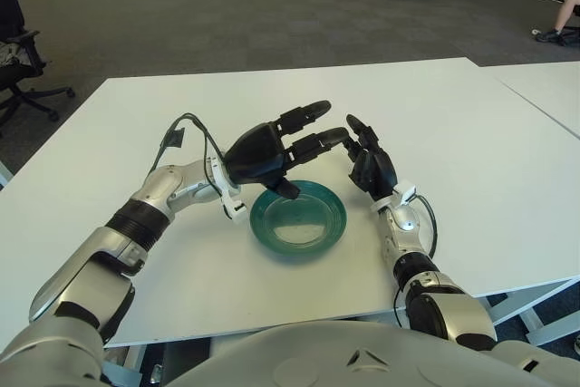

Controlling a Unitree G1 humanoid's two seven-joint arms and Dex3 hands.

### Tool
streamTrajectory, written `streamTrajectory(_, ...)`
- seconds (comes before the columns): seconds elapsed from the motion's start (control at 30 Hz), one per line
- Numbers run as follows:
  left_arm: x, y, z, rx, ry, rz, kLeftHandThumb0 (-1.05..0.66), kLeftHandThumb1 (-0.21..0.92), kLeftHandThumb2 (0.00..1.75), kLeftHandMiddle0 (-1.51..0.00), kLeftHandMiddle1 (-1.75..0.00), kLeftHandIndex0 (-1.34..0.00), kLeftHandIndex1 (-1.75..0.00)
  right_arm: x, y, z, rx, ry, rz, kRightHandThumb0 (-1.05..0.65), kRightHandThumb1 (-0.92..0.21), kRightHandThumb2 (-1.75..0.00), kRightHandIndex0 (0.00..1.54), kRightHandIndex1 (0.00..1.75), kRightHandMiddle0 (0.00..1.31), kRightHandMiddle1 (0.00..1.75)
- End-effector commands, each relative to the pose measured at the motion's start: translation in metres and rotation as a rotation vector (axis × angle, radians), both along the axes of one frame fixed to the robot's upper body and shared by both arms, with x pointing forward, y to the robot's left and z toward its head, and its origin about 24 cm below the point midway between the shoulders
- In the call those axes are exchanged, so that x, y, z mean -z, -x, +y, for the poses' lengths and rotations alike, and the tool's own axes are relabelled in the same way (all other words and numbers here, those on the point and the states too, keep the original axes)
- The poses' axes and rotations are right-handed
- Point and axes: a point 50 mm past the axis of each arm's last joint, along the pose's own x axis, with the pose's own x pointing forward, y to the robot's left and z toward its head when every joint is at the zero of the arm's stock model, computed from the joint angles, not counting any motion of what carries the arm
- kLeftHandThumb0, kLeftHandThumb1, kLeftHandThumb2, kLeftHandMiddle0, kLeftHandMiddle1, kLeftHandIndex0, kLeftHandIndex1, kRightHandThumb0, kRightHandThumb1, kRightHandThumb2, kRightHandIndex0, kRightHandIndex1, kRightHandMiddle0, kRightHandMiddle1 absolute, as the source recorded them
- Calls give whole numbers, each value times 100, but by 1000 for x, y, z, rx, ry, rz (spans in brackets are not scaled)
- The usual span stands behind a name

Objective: Put the bottle into the plate.

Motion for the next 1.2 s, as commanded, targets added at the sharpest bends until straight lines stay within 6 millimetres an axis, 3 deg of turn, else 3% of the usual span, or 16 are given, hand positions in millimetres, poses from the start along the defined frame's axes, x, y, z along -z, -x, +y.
streamTrajectory(0.0, -5, -5, 5, -30, 38, -14, -93, 92, 107, -8, -2, 0, -21, 27, 20, -15, 50, 20, 132, -87, -92, -102, 18, 0, 0, 32)
streamTrajectory(0.3, -7, -12, 10, -98, 156, -6, -88, 92, 99, -11, -2, 0, -34, 40, 17, -19, 153, 134, 266, -83, -92, -93, 19, 1, 0, 38)
streamTrajectory(0.7, -15, -18, 16, -106, 348, 76, -84, 92, 88, -18, -4, 0, -60, 36, 13, -11, 197, 156, 290, -74, -92, -82, 22, 1, 0, 47)
streamTrajectory(1.17, -20, -19, 19, -87, 408, 114, -79, 92, 82, -21, -3, 0, -69, 33, 11, -11, 214, 171, 296, -71, -92, -82, 24, 2, 0, 58)
